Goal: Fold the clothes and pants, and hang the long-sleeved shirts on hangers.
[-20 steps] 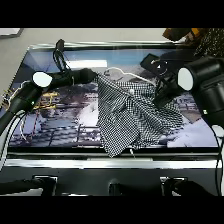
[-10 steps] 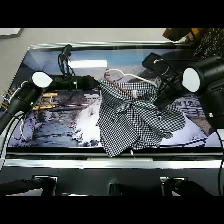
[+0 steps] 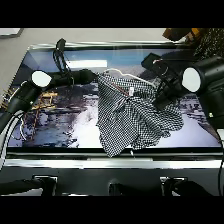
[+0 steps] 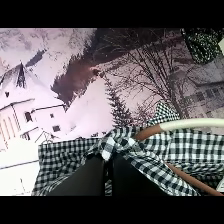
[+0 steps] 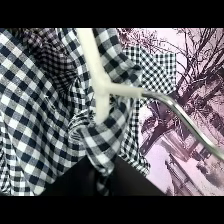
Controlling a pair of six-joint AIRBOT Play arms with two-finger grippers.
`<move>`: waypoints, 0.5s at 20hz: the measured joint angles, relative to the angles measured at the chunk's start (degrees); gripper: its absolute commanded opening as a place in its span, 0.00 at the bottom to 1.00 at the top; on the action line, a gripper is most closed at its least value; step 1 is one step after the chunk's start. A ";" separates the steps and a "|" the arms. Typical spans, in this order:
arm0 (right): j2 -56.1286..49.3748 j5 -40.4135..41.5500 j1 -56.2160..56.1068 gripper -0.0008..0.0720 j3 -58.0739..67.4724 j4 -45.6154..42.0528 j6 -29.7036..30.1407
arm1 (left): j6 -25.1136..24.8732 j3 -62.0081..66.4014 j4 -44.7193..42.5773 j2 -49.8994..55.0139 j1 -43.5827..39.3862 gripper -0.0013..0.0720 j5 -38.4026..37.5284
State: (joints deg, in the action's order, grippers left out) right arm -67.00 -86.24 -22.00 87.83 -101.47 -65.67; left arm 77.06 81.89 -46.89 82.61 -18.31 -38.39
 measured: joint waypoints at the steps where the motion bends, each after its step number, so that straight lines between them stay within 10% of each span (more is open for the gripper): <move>1: 0.11 -0.20 0.00 0.05 0.00 0.15 0.00 | -0.02 0.00 0.00 0.22 0.11 0.05 0.00; 10: -0.57 -0.04 0.00 0.05 -0.83 0.57 -0.87 | -0.42 4.02 0.22 0.81 0.24 0.05 1.29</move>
State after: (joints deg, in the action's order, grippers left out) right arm -67.57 -86.28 -22.00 87.00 -100.90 -66.54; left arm 76.64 85.91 -46.68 83.42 -18.06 -37.10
